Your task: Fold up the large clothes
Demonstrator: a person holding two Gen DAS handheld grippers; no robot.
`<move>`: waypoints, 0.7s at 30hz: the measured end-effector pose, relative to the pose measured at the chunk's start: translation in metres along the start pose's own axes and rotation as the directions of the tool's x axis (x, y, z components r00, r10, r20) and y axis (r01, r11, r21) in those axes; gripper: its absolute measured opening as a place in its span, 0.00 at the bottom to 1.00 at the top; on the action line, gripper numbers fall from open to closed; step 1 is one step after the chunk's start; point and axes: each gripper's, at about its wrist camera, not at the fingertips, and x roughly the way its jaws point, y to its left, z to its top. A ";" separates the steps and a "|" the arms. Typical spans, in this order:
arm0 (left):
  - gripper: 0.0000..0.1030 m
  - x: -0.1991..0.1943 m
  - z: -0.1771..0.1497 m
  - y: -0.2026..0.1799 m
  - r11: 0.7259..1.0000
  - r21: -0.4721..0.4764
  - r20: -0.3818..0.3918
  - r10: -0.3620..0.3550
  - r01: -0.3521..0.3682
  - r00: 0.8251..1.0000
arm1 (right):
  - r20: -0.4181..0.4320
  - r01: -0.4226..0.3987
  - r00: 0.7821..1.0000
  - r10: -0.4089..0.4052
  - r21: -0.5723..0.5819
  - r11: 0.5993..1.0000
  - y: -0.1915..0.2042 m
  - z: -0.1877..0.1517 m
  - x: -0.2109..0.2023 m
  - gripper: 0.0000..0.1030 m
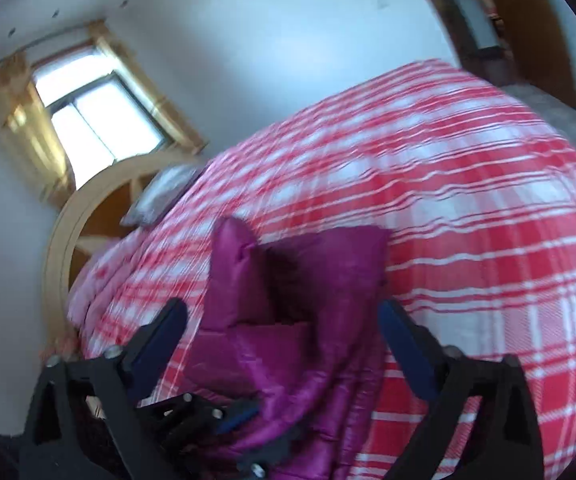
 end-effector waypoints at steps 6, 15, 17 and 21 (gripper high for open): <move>0.57 -0.058 0.004 -0.002 0.999 -0.001 0.079 -0.041 0.042 0.996 | -0.103 0.169 0.980 -0.168 -0.007 0.986 -0.013 -0.006 0.040 0.53; 0.88 -0.095 -0.049 0.093 0.969 -0.224 0.096 0.125 -0.101 0.987 | -0.120 0.284 0.951 -0.285 -0.020 0.959 -0.020 -0.013 0.043 0.56; 0.88 -0.066 -0.066 0.115 0.940 -0.318 -0.025 0.125 -0.126 0.992 | -0.132 0.323 0.936 -0.325 -0.036 0.946 -0.014 -0.009 0.046 0.56; 0.88 -0.038 -0.086 0.127 0.883 -0.467 -0.060 0.017 -0.043 0.998 | -0.110 0.412 0.905 -0.411 -0.015 0.911 0.005 0.000 0.035 0.56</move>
